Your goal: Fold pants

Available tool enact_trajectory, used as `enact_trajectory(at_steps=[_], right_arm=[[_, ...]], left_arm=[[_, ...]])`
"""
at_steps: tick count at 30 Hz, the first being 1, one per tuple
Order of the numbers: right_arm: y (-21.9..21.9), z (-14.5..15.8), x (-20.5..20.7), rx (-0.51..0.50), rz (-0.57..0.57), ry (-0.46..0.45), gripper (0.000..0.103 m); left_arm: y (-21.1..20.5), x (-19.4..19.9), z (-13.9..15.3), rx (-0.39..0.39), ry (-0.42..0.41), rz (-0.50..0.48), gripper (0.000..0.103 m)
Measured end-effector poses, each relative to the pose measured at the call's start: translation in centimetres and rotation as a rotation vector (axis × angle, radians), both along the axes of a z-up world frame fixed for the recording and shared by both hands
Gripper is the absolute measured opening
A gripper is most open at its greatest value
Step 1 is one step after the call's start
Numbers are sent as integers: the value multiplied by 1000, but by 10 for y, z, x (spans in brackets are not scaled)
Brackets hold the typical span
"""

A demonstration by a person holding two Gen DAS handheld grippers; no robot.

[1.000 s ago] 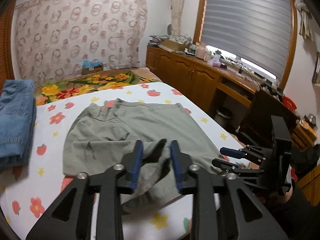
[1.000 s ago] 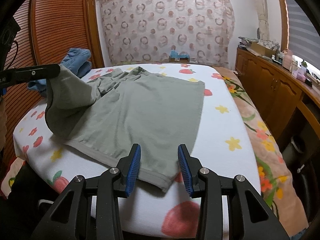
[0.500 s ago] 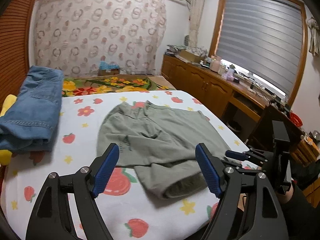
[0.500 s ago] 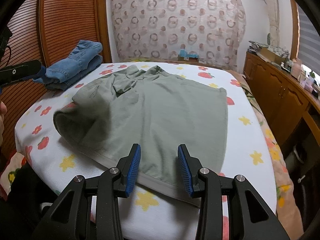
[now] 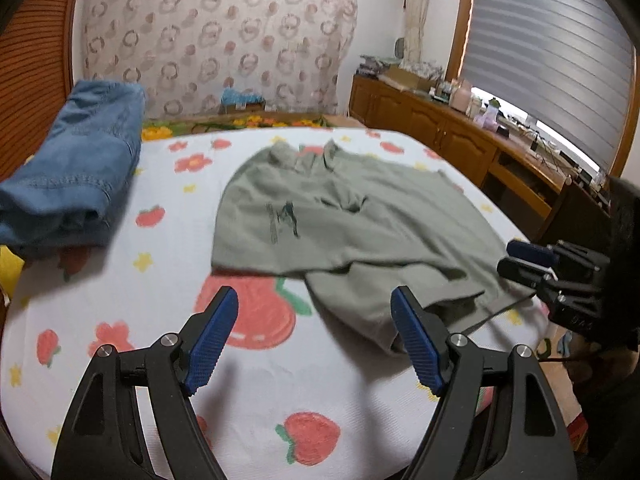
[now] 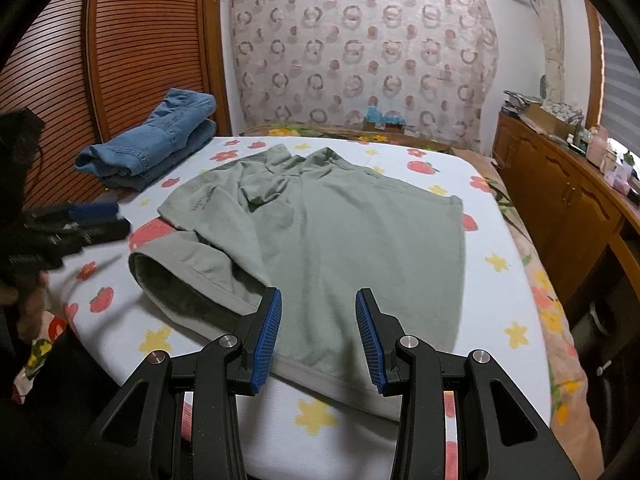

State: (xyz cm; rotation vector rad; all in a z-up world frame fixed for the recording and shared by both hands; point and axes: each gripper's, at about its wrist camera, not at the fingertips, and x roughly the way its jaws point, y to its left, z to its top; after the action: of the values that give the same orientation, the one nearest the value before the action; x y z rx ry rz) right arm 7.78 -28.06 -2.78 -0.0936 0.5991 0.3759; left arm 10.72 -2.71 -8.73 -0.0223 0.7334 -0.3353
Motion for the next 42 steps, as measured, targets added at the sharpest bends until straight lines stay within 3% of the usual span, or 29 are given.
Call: enact_trajectory(at_steps=[14, 25, 28, 31, 36, 42], right_arm=[[7, -8, 14, -6, 55, 43, 40], [19, -14, 24, -15, 92, 89, 32], [17, -11, 23, -15, 96, 89, 17], [20, -8, 21, -22, 110, 70, 6], [16, 1, 14, 2, 101, 13, 3], [-1, 19, -4, 18, 75, -72, 3]], left_arm=[[1, -3, -29, 45, 83, 11, 79], [0, -7, -32, 83, 32, 23, 80], [0, -6, -32, 87, 30, 24, 80], [-1, -7, -32, 90, 29, 25, 80], [-1, -5, -31, 88, 39, 29, 80], [-1, -5, -20, 32, 34, 30, 80]])
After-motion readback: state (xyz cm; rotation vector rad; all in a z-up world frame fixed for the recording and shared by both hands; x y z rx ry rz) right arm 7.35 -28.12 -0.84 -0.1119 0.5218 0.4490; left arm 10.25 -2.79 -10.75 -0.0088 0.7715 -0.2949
